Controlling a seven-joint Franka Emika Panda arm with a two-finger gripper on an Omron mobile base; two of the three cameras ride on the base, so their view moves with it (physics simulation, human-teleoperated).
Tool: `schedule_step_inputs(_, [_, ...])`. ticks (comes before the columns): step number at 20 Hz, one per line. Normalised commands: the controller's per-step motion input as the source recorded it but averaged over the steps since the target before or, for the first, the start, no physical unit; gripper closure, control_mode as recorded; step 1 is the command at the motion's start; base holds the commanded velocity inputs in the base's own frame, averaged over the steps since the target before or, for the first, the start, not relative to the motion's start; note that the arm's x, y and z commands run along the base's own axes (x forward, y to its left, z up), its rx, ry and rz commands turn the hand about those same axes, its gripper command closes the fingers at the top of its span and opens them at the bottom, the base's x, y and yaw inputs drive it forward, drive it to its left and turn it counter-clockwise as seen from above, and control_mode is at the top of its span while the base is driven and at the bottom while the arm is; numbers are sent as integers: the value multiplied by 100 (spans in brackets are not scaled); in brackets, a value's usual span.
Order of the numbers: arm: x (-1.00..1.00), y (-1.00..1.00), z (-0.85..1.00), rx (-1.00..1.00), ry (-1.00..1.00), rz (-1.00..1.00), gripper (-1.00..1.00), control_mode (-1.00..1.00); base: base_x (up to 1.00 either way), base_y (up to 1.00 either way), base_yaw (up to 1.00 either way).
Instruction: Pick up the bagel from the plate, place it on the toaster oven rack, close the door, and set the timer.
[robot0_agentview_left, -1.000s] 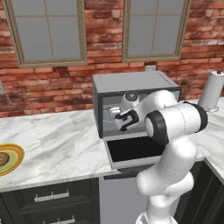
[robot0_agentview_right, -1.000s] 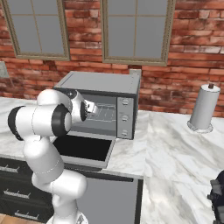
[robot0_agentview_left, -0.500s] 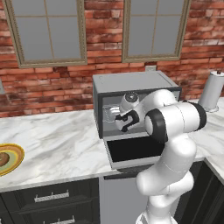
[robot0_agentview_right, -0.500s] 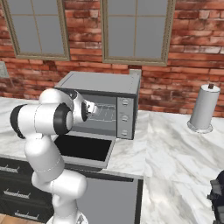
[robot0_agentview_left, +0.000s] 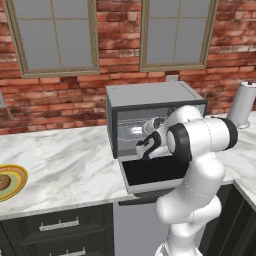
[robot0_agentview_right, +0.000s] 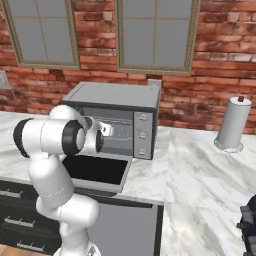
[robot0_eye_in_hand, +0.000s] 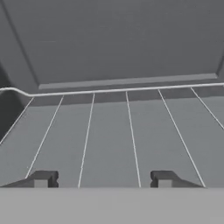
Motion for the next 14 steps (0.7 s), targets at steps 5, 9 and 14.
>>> schedule_step_inputs(5, [-62, -14, -77, 0, 57, -16, -100, -100, 0, 0, 0])
schedule_step_inputs(9, [-52, -7, -40, -1, 78, -17, -100, -100, 0, 0, 0])
schedule_step_inputs(14, [-42, -2, -28, -4, 98, -23, -100, -100, 0, 0, 0])
